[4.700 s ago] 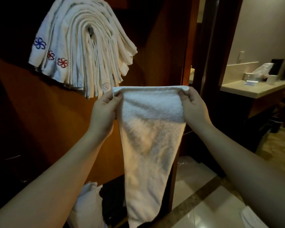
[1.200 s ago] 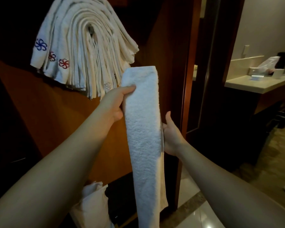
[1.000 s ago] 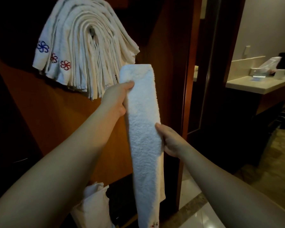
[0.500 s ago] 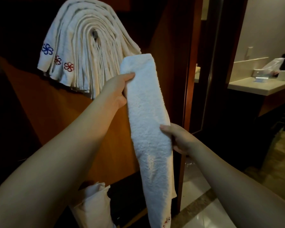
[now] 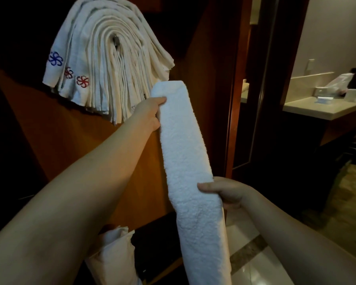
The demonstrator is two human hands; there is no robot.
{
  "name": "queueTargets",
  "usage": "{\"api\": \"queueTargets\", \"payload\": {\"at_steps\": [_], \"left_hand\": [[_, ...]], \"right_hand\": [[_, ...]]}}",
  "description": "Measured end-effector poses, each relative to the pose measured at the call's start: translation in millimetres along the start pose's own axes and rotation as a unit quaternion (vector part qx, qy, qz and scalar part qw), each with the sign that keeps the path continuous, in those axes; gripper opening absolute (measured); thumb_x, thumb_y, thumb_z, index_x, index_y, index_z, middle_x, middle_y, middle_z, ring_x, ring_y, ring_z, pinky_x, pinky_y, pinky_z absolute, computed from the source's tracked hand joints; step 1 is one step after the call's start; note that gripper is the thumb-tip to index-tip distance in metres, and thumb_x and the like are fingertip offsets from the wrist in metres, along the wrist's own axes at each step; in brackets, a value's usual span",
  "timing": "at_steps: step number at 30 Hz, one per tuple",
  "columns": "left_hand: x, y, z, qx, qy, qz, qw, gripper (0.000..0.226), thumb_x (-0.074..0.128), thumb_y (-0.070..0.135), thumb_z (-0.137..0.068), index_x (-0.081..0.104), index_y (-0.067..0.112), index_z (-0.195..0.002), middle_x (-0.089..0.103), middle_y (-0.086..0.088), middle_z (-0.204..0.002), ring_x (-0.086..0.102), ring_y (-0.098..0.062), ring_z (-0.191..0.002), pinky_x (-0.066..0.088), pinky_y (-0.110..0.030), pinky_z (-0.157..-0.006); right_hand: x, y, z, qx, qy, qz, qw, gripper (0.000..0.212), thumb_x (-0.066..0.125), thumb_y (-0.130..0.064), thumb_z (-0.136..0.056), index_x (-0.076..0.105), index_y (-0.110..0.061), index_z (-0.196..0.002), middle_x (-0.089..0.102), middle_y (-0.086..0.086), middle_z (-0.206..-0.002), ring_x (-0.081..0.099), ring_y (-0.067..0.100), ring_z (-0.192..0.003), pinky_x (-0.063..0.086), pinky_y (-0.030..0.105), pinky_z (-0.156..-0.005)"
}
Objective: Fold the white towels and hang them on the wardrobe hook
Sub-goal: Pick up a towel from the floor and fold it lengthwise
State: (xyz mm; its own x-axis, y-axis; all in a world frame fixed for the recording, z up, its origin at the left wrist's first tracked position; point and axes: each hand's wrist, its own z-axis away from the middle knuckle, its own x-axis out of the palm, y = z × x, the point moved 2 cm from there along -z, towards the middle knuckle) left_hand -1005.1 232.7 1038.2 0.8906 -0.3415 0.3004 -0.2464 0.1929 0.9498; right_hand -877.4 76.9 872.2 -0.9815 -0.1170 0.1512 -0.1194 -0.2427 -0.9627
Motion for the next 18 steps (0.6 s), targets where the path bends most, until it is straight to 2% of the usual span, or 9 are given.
{"api": "queueTargets", "payload": {"at_steps": [2, 6, 9, 10, 11, 13, 15, 18], "left_hand": [[0, -8, -5, -0.006, 0.017, -0.017, 1.000, 0.053, 0.067, 0.010, -0.093, 0.044, 0.005, -0.141, 0.059, -0.011, -0.098, 0.059, -0.026, -0.088, 0.052, -0.046, -0.091], [-10, -35, -23, -0.043, 0.029, -0.053, 0.997, 0.056, 0.066, 0.019, -0.095, 0.043, 0.005, -0.144, 0.062, -0.013, -0.107, 0.063, -0.029, -0.094, 0.054, -0.046, -0.083], [-19, -56, -30, -0.043, -0.012, -0.085, 0.995, 0.047, 0.053, 0.031, -0.103, 0.048, 0.001, -0.138, 0.064, -0.015, -0.119, 0.065, -0.023, -0.092, 0.056, -0.035, -0.076], [-22, -66, -31, -0.051, -0.035, -0.093, 0.994, 0.049, 0.049, 0.039, -0.103, 0.050, 0.002, -0.136, 0.062, -0.016, -0.126, 0.065, -0.022, -0.099, 0.056, -0.033, -0.077], [-26, -76, -32, -0.061, -0.047, -0.102, 0.992, 0.058, 0.050, 0.048, -0.100, 0.048, 0.004, -0.138, 0.058, -0.017, -0.134, 0.062, -0.025, -0.109, 0.055, -0.036, -0.086], [-33, -96, -34, -0.068, -0.047, -0.141, 0.987, 0.081, 0.054, 0.067, -0.086, 0.045, 0.011, -0.144, 0.056, -0.013, -0.139, 0.056, -0.032, -0.123, 0.043, -0.049, -0.105], [-34, -107, -24, 0.006, -0.027, -0.200, 0.979, 0.074, 0.048, 0.070, -0.087, 0.050, 0.019, -0.140, 0.061, -0.004, -0.130, 0.056, -0.025, -0.120, 0.040, -0.051, -0.110], [-32, -114, 25, 0.159, -0.007, -0.235, 0.959, 0.041, 0.042, 0.050, -0.102, 0.053, 0.023, -0.130, 0.059, 0.006, -0.122, 0.055, -0.013, -0.114, 0.046, -0.032, -0.098]], "right_hand": [[2, -2, 3, 0.003, -0.001, -0.017, 1.000, 0.092, 0.100, -0.045, -0.046, 0.064, -0.003, -0.120, 0.073, 0.011, -0.116, 0.069, 0.025, -0.112, 0.056, 0.036, -0.092], [8, -12, 13, -0.022, -0.018, -0.083, 0.996, 0.072, 0.100, -0.041, -0.045, 0.079, -0.004, -0.103, 0.075, 0.013, -0.109, 0.072, 0.025, -0.104, 0.060, 0.033, -0.081], [10, -25, 17, -0.056, -0.005, -0.128, 0.990, 0.068, 0.100, -0.038, -0.047, 0.079, -0.004, -0.103, 0.072, 0.017, -0.117, 0.070, 0.029, -0.110, 0.058, 0.040, -0.089], [9, -31, 16, -0.070, 0.007, -0.143, 0.987, 0.068, 0.099, -0.038, -0.051, 0.078, -0.005, -0.107, 0.070, 0.018, -0.121, 0.068, 0.031, -0.114, 0.055, 0.043, -0.094], [9, -39, 16, -0.086, 0.028, -0.156, 0.984, 0.065, 0.095, -0.039, -0.059, 0.077, -0.005, -0.111, 0.069, 0.018, -0.125, 0.067, 0.032, -0.116, 0.051, 0.045, -0.098], [6, -55, 16, -0.121, 0.095, -0.165, 0.974, 0.052, 0.072, -0.044, -0.082, 0.070, -0.009, -0.120, 0.068, 0.016, -0.127, 0.067, 0.032, -0.116, 0.047, 0.046, -0.102], [-1, -69, 15, -0.147, 0.153, -0.181, 0.960, 0.046, 0.054, -0.044, -0.094, 0.065, -0.012, -0.125, 0.070, 0.013, -0.125, 0.067, 0.031, -0.116, 0.047, 0.046, -0.104], [-8, -78, 9, -0.174, 0.203, -0.196, 0.943, 0.048, 0.047, -0.047, -0.101, 0.061, -0.012, -0.131, 0.070, 0.012, -0.125, 0.067, 0.029, -0.117, 0.049, 0.045, -0.103]]}}
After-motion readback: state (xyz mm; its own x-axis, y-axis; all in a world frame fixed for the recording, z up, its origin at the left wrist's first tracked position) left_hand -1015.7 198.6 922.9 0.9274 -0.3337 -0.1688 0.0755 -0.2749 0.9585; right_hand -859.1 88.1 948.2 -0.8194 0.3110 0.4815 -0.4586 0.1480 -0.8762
